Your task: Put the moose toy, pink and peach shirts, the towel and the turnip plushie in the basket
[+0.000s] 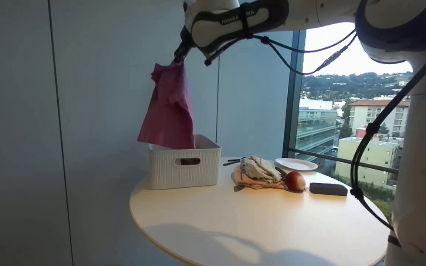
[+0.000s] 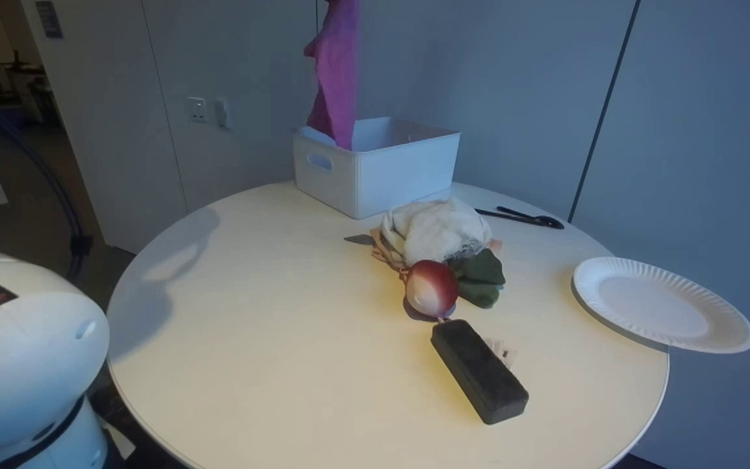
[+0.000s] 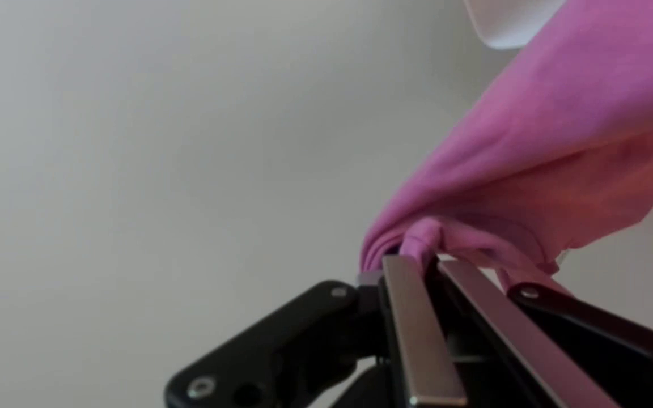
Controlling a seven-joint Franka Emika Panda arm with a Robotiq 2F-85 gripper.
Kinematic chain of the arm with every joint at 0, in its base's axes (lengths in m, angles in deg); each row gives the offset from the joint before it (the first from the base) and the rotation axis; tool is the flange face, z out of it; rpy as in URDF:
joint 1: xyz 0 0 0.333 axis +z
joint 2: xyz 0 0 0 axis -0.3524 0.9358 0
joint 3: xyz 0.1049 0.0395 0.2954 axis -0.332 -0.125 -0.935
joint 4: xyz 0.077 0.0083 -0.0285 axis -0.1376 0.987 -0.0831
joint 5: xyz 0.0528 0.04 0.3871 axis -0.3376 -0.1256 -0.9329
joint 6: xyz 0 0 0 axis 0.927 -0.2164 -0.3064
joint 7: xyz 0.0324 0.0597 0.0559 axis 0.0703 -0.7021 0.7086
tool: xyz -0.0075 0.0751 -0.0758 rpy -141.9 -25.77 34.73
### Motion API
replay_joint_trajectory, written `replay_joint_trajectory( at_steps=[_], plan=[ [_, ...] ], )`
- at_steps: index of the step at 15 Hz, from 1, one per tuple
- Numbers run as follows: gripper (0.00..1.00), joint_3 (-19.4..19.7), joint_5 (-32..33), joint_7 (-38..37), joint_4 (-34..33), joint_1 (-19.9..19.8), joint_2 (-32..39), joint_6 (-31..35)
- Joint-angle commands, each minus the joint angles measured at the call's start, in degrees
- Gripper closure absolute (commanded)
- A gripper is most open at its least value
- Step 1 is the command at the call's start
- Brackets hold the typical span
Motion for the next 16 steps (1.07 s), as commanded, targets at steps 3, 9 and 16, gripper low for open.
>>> replay_joint_trajectory(
  at_steps=[3,9,16],
  plan=[
    [0.91,9.66,16.54,-23.81,5.27,-2.99,7.05,13.16],
    [0.93,8.70,20.20,-17.05,22.62,-3.18,1.40,8.21],
    [0.68,1.53,-13.84,8.11,33.14,-2.85,-3.12,-3.47]
  ],
)
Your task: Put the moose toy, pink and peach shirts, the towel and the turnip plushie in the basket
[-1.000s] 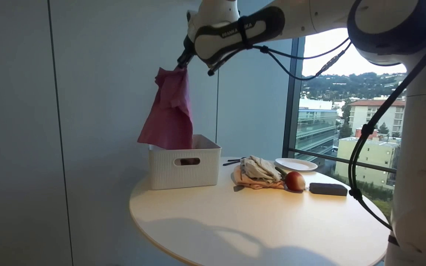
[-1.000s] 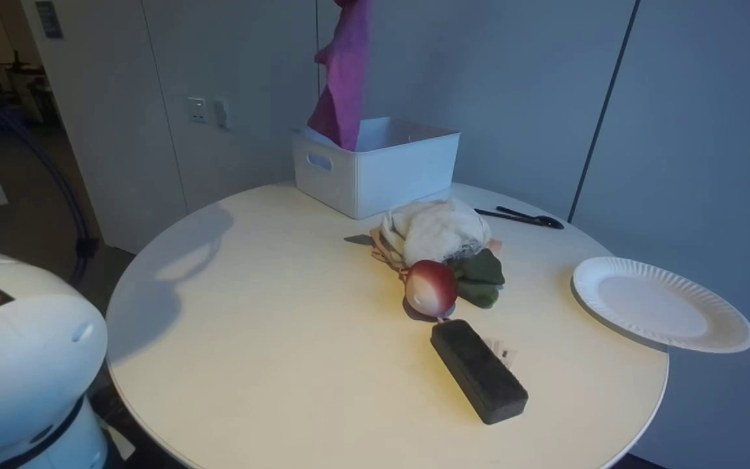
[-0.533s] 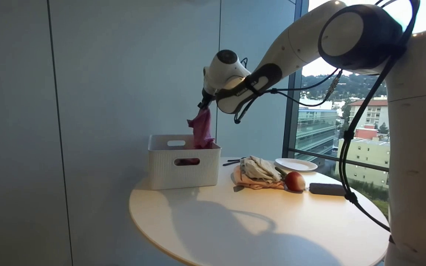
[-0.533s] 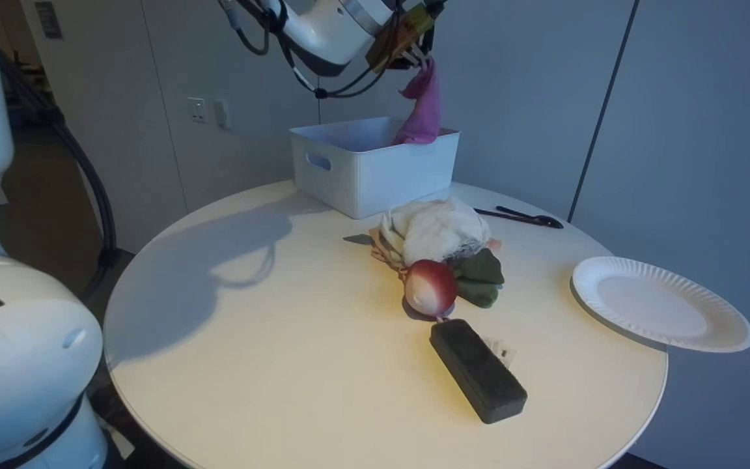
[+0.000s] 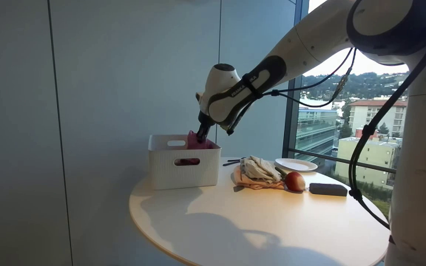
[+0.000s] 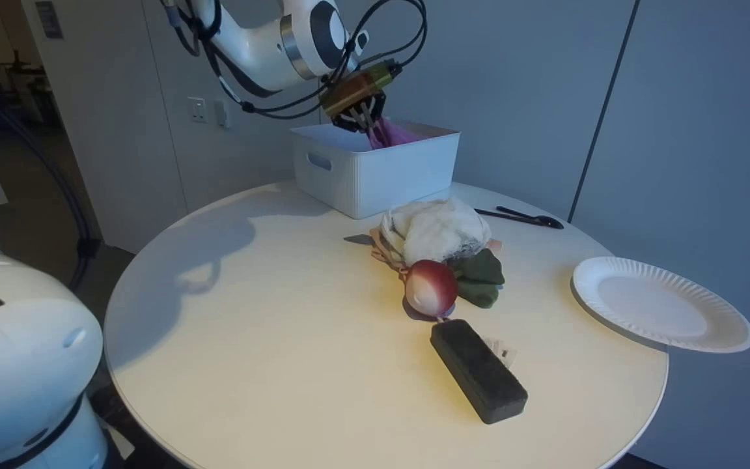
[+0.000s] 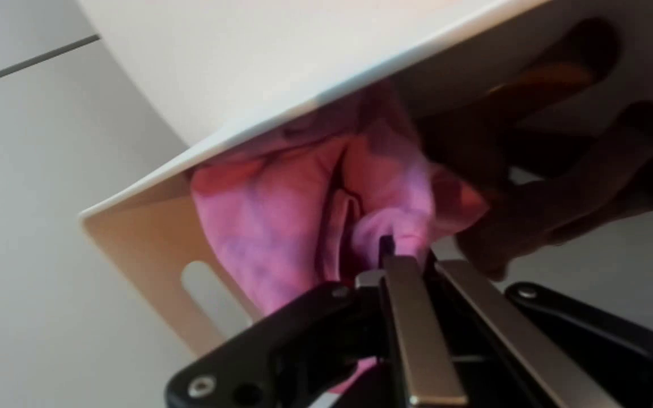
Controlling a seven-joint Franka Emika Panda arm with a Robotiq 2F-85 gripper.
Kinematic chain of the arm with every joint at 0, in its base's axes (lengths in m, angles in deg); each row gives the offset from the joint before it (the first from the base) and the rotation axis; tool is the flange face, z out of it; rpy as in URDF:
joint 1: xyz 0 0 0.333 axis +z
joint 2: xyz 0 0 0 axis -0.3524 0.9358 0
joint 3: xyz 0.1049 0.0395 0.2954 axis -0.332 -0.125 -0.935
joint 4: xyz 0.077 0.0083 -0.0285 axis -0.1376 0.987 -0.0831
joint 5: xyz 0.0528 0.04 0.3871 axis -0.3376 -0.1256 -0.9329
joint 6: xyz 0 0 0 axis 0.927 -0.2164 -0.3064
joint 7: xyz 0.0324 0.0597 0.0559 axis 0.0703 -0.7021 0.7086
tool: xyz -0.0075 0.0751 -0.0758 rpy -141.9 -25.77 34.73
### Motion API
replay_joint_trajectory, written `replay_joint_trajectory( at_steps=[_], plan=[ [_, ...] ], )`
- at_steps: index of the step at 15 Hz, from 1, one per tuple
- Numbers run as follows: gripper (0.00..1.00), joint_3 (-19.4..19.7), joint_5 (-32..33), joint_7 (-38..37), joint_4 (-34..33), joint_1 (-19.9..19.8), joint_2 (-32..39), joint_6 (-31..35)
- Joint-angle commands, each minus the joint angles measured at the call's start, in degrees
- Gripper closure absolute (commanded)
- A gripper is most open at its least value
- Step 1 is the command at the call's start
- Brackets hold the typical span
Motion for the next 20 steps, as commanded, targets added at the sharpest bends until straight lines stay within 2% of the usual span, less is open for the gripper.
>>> replay_joint_trajectory(
  at_steps=[1,2,5,7,9,11,16,20],
  plan=[
    [0.68,-1.63,-15.90,11.86,2.68,0.74,-3.85,-9.48],
    [0.68,-1.23,-20.28,15.59,1.73,0.51,-4.37,-12.62],
    [0.48,-0.29,-21.17,17.80,1.27,0.58,-7.19,-15.82],
    [0.32,-0.18,-18.11,17.15,2.52,0.98,-11.33,-10.06],
    [0.17,-0.03,-18.74,12.23,2.90,1.06,-16.47,-9.56],
    [0.02,0.01,-16.75,4.73,2.25,-0.13,-20.90,-14.63],
    [0.00,2.92,-12.33,-6.02,3.42,-4.66,-25.07,-19.94],
    [0.00,3.90,-9.56,-13.28,5.29,-7.70,-20.11,-23.96]
  ],
)
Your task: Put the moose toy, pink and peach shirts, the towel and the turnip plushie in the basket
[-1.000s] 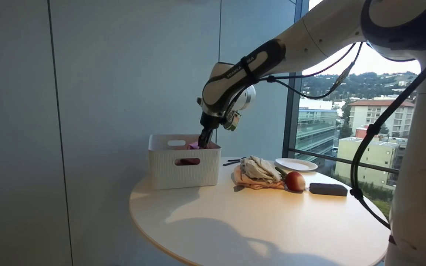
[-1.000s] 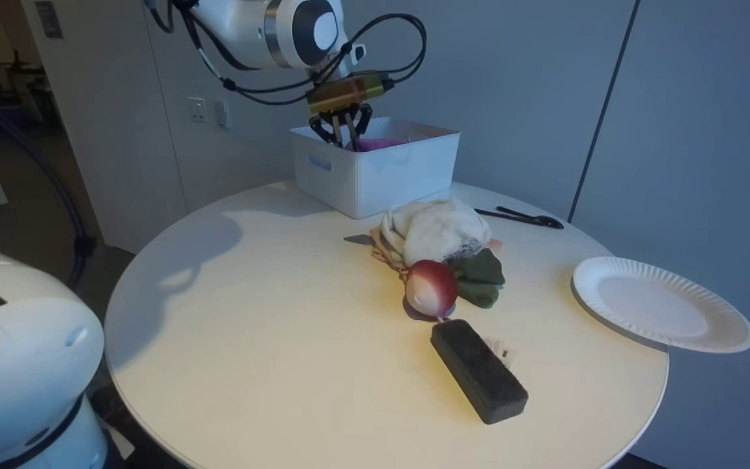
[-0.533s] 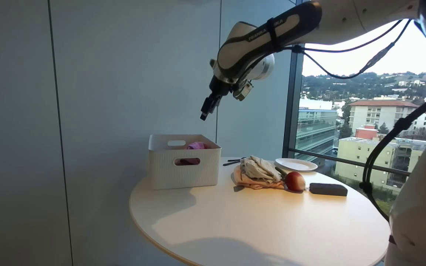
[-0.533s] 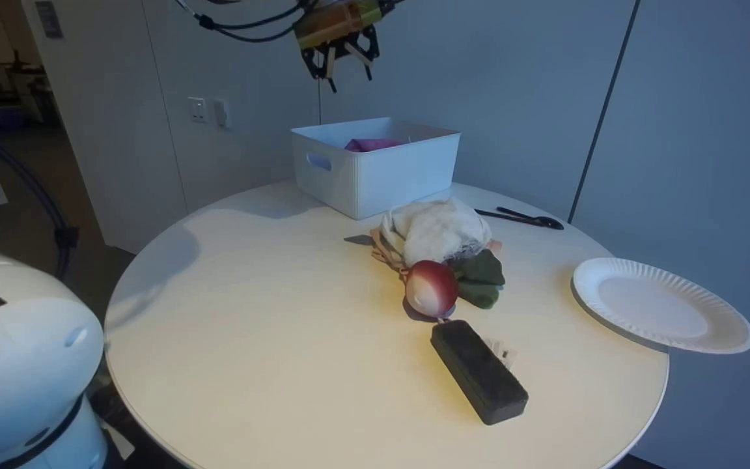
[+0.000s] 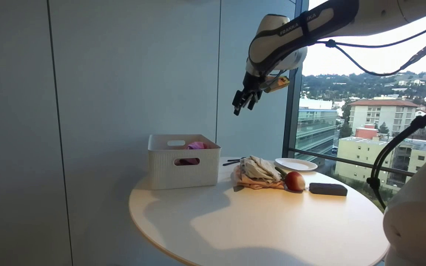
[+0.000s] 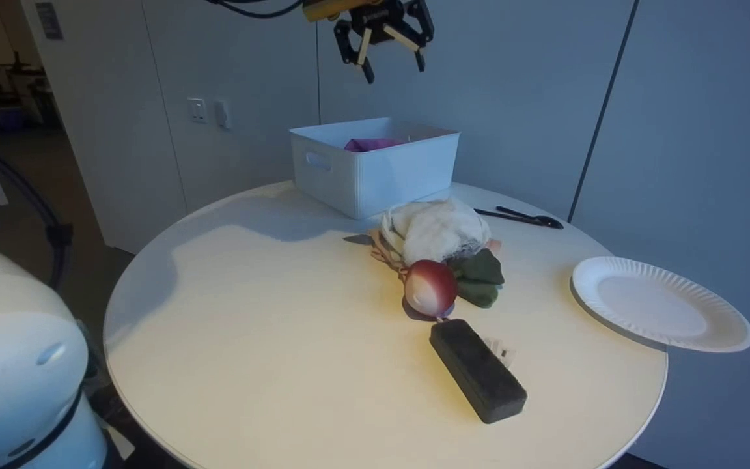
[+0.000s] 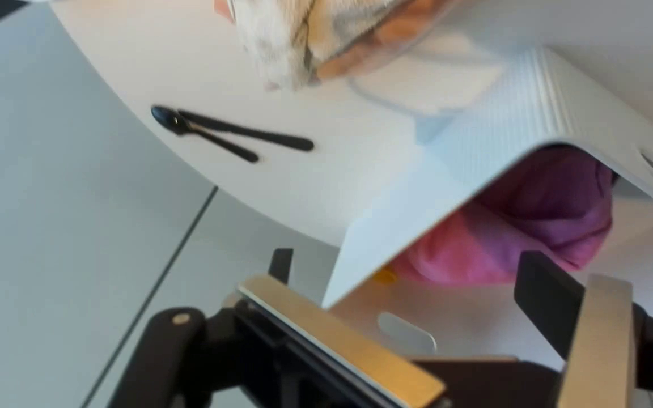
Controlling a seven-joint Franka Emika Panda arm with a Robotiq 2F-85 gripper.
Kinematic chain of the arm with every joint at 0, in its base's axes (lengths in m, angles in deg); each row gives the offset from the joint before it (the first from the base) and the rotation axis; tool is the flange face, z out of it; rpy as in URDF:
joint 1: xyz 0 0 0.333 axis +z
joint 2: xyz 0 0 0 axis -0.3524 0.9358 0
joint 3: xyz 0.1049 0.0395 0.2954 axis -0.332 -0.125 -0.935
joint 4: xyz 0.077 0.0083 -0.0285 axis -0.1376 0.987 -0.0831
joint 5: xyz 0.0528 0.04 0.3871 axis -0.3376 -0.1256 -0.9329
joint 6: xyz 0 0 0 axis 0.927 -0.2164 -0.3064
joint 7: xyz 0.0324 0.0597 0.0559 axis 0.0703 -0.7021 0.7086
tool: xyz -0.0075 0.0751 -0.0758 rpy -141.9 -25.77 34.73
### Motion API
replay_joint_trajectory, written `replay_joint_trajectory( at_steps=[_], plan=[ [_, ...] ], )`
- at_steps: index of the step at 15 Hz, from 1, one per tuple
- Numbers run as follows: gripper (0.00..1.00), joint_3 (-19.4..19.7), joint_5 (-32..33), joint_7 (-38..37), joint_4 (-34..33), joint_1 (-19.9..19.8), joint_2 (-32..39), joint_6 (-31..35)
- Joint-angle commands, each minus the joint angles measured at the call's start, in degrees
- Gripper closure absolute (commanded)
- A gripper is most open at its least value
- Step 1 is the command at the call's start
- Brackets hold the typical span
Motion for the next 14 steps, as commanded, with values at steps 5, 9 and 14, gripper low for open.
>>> replay_joint_trajectory(
  at_steps=[5,9,14],
  plan=[
    [0.00,-0.55,0.96,-11.89,-0.66,-0.90,11.44,-14.91],
    [0.00,0.40,-0.18,-15.68,-5.06,-0.91,18.09,-26.57],
    [0.00,2.92,-5.58,-12.05,-10.45,-1.53,25.05,-32.15]
  ],
)
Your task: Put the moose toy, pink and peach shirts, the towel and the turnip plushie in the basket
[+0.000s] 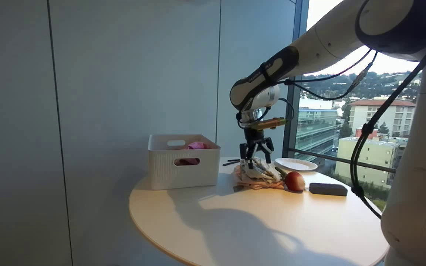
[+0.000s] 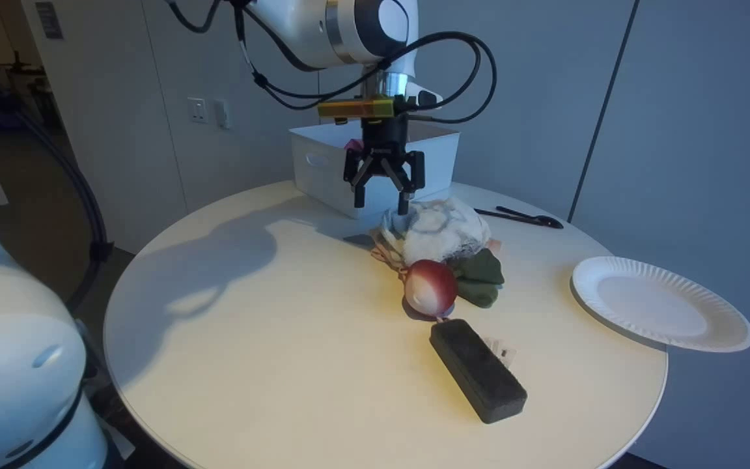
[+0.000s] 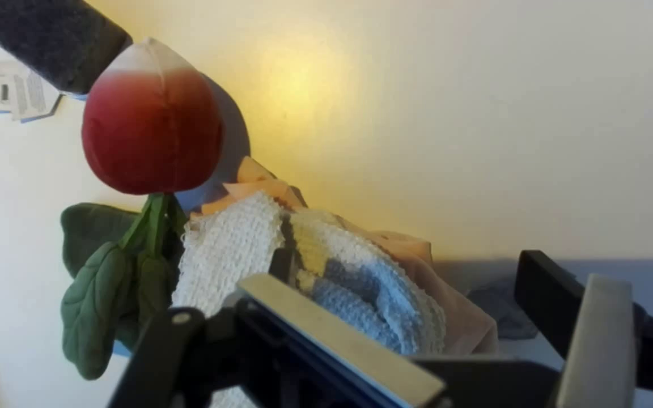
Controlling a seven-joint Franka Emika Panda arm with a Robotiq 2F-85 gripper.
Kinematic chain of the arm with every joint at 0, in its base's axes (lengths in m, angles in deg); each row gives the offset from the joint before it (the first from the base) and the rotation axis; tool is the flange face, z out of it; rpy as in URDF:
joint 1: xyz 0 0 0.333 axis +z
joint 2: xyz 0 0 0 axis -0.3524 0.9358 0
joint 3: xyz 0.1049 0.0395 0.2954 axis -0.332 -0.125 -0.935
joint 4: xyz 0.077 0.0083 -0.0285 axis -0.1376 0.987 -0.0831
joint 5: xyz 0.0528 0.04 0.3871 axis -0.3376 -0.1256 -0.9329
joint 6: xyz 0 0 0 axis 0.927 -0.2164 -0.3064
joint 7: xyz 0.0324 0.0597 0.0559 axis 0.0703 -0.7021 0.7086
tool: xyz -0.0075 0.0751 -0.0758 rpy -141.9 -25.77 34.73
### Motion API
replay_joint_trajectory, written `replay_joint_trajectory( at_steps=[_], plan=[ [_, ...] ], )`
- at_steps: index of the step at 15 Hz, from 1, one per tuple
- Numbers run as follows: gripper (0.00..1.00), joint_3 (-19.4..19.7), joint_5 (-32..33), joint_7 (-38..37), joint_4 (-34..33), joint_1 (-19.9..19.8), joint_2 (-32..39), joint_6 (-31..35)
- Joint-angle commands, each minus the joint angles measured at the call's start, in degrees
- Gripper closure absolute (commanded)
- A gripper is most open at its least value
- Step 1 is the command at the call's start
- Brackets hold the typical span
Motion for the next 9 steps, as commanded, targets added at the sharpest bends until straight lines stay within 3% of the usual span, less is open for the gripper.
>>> replay_joint_trajectory(
  at_steps=[1,6,9],
  plan=[
    [0.00,1.50,-5.18,3.93,-6.52,-0.64,5.76,-3.72],
    [0.00,2.03,-12.10,8.83,-12.96,-2.03,13.27,-3.99],
    [0.00,2.03,-11.79,8.11,-15.75,-2.62,17.47,-1.31]
  ],
)
